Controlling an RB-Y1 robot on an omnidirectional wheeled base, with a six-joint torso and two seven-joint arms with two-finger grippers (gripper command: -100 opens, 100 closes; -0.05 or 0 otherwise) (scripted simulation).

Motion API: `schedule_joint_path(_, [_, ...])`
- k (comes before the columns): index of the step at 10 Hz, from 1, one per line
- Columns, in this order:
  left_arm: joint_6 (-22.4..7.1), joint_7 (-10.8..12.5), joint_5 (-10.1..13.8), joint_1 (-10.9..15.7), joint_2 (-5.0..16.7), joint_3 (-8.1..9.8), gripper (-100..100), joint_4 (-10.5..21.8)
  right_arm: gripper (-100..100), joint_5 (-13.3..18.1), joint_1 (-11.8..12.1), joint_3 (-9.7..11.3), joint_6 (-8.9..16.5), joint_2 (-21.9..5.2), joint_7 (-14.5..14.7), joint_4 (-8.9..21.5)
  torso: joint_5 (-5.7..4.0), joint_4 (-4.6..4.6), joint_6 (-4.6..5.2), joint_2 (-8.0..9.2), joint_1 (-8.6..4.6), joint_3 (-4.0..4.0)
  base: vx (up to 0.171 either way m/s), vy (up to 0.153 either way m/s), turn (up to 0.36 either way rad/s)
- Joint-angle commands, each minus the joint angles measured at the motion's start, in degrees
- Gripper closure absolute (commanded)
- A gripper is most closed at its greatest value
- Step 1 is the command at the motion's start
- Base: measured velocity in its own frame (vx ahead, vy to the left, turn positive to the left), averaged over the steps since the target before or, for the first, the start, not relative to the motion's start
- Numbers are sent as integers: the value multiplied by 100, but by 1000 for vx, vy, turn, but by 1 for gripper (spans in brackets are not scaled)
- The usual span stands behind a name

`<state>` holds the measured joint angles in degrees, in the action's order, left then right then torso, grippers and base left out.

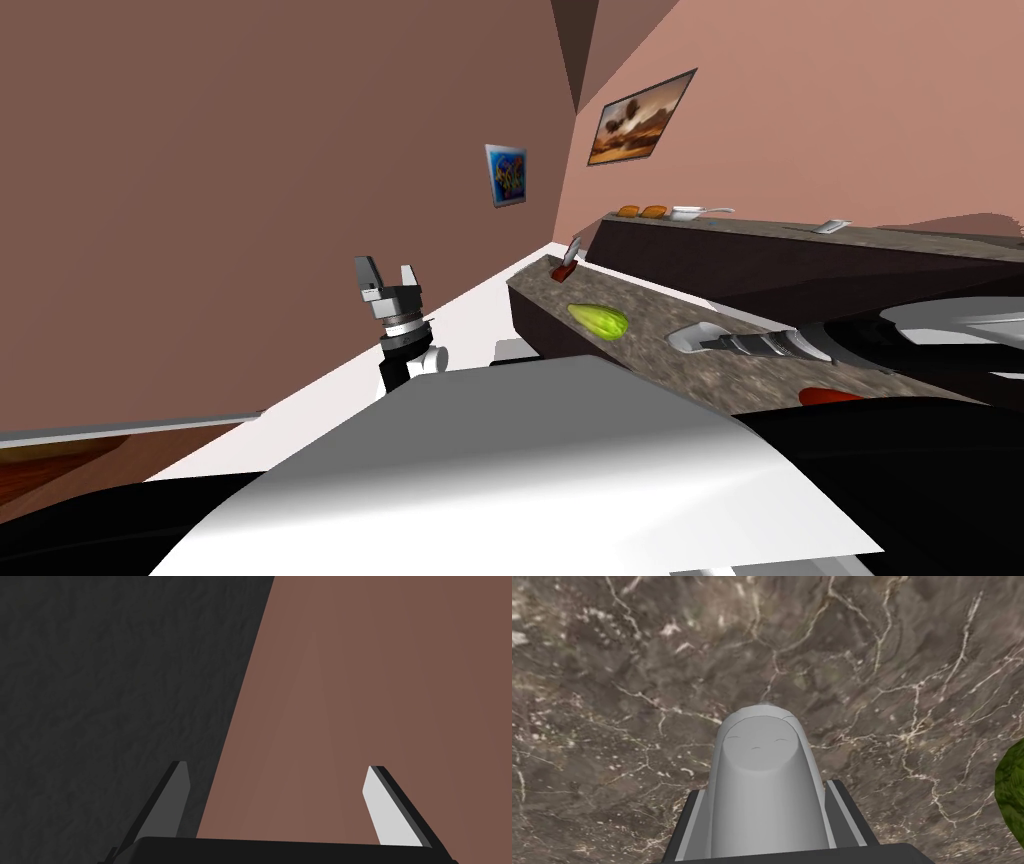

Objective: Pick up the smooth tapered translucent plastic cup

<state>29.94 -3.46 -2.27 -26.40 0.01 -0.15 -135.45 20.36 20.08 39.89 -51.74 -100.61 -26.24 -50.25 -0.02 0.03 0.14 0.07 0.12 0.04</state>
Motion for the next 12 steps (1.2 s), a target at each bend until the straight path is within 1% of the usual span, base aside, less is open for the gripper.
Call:
schedule_joint_path(1, [0, 0, 0, 0, 0, 0, 0, 0, 100, 0, 0, 0, 0, 0, 0, 0, 0, 0, 0, 0, 0, 0, 0, 0, 0])
schedule_joint_path(3, [0, 0, 0, 0, 0, 0, 0, 0, 100, 0, 0, 0, 0, 1, 0, -1, 2, 0, 1, 1, 1, 1, 0, 0, 0])
schedule_joint_path(4, [0, 0, 0, 0, 0, 0, 0, 0, 0, -1, 0, 0, 0, 1, -1, -1, 2, 0, 1, 1, 1, 1, 0, 0, 0])
schedule_joint_path(5, [0, 0, 0, 0, 0, 0, 0, 0, 100, -125, 41, 42, 127, -189, -18, -284, 2, 0, 0, 1, 1, 1, 1, -16, -95])
schedule_joint_path(12, [0, 0, 0, 0, 0, 0, 0, 0, 100, -626, 153, 242, 612, -980, -34, -1396, 8, 2, 0, 2, 2, 2, 4, -25, -71])
